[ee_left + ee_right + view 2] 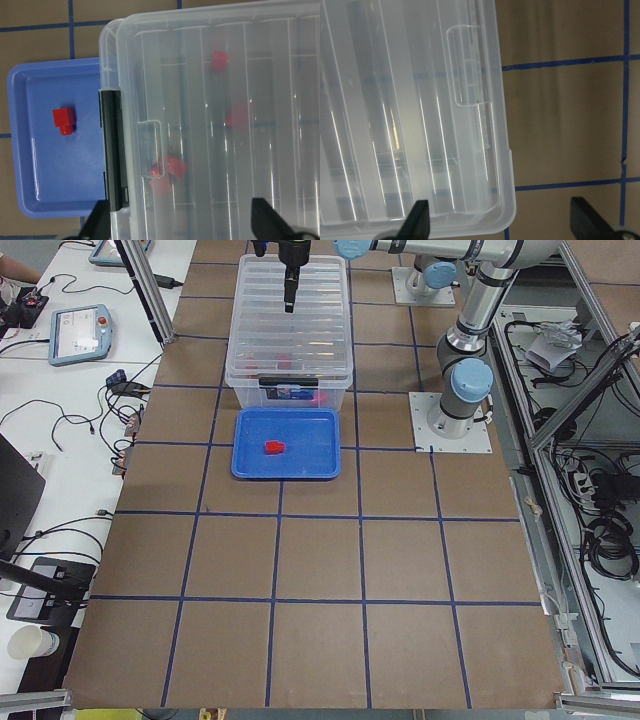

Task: Place red block in blue tray from box

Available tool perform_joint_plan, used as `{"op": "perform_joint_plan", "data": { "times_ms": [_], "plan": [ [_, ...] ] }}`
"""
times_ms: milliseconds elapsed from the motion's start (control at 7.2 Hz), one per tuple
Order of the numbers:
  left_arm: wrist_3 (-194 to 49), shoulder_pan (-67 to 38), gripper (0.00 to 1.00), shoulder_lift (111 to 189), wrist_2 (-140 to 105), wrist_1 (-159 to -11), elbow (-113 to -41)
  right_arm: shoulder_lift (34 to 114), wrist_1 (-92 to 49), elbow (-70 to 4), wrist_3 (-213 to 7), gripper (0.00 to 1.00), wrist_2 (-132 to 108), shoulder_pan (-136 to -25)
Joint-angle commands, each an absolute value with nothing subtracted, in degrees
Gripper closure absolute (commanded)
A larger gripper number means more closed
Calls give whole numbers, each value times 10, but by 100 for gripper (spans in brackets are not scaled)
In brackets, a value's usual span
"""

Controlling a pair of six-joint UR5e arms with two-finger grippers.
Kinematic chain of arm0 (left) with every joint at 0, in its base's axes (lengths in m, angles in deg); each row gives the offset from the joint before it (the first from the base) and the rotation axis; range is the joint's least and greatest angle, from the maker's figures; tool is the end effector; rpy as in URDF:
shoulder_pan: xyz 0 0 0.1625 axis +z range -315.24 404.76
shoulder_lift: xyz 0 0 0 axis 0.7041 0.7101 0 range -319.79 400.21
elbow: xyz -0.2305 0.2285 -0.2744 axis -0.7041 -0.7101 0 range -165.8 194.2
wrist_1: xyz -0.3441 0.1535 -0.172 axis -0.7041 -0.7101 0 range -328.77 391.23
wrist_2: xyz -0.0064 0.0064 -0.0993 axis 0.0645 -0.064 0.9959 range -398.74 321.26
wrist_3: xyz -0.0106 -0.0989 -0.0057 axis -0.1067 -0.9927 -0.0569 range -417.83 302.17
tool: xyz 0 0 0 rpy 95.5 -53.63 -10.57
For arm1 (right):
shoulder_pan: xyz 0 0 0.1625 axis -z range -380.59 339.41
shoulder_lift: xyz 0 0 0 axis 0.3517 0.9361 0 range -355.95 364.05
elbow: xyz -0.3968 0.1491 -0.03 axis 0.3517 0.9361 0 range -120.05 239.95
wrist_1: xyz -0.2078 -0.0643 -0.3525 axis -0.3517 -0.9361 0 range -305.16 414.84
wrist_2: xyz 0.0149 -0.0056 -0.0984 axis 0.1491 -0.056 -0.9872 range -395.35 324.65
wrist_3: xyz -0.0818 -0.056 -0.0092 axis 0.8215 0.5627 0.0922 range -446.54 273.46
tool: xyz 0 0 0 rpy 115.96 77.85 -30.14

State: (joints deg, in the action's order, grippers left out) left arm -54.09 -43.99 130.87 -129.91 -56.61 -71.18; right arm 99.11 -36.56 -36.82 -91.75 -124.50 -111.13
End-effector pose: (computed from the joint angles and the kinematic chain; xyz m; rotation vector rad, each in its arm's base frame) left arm -0.1202 -0.5086 0.5262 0.0657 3.1115 -0.1649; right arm 0.1390 -0.4524 0.4739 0.1275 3.1244 0.0096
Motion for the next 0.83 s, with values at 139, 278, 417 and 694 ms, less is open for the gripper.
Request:
{"op": "perform_joint_plan", "data": {
  "times_ms": [139,278,417,694],
  "plan": [
    [-540,-443,0,1317,-1297,-565,-711,999,-365,-370,-917,0,-1251,-1109],
    [-540,-443,0,1308,-1296,-566,-714,999,-365,-373,-917,0,-1251,-1109],
    [-540,-444,0,1307,-1296,-566,-713,1000,-364,-374,-917,0,-1251,-1109],
    [-540,-442,0,1309,-1296,-566,-714,1001,-367,-374,-920,0,-1251,-1109]
  ]
}}
